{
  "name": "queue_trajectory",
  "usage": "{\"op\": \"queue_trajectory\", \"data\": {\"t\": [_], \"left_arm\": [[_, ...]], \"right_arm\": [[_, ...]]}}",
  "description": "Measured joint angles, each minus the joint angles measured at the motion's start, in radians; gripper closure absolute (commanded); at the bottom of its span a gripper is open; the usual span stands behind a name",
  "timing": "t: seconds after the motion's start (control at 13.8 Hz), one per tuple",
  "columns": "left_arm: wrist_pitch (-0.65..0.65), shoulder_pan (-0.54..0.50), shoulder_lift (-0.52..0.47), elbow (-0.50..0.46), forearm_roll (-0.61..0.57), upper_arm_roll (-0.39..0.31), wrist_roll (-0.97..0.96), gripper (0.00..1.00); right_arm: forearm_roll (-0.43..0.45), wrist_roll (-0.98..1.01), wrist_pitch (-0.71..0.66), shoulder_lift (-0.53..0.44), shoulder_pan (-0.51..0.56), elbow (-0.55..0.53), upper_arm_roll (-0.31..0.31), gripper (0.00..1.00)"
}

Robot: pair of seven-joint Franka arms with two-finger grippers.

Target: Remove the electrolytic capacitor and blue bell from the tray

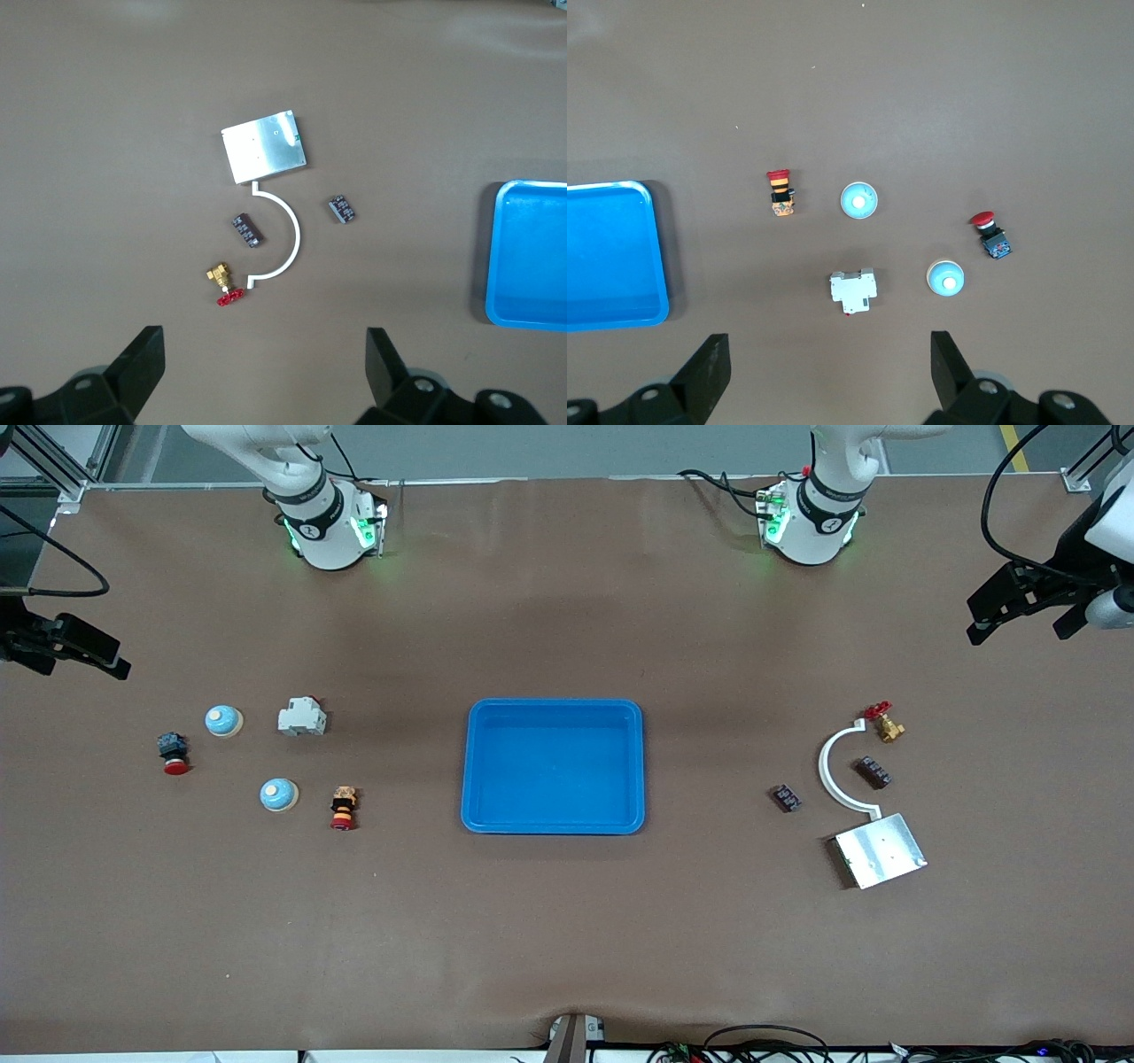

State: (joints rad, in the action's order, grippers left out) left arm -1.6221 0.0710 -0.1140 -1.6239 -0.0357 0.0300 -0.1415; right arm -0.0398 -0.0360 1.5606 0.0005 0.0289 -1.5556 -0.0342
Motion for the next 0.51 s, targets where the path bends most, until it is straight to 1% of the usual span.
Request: {"op": "queue_trajectory", "data": {"t": [0.51], "left_arm": [[0.001,0.004,0.0,0.0,0.0,0.002,0.0,0.0]], "right_arm": [[-0.002,0.05,0.0,0.011,0.002,-0.001,0.002,0.0]]}}
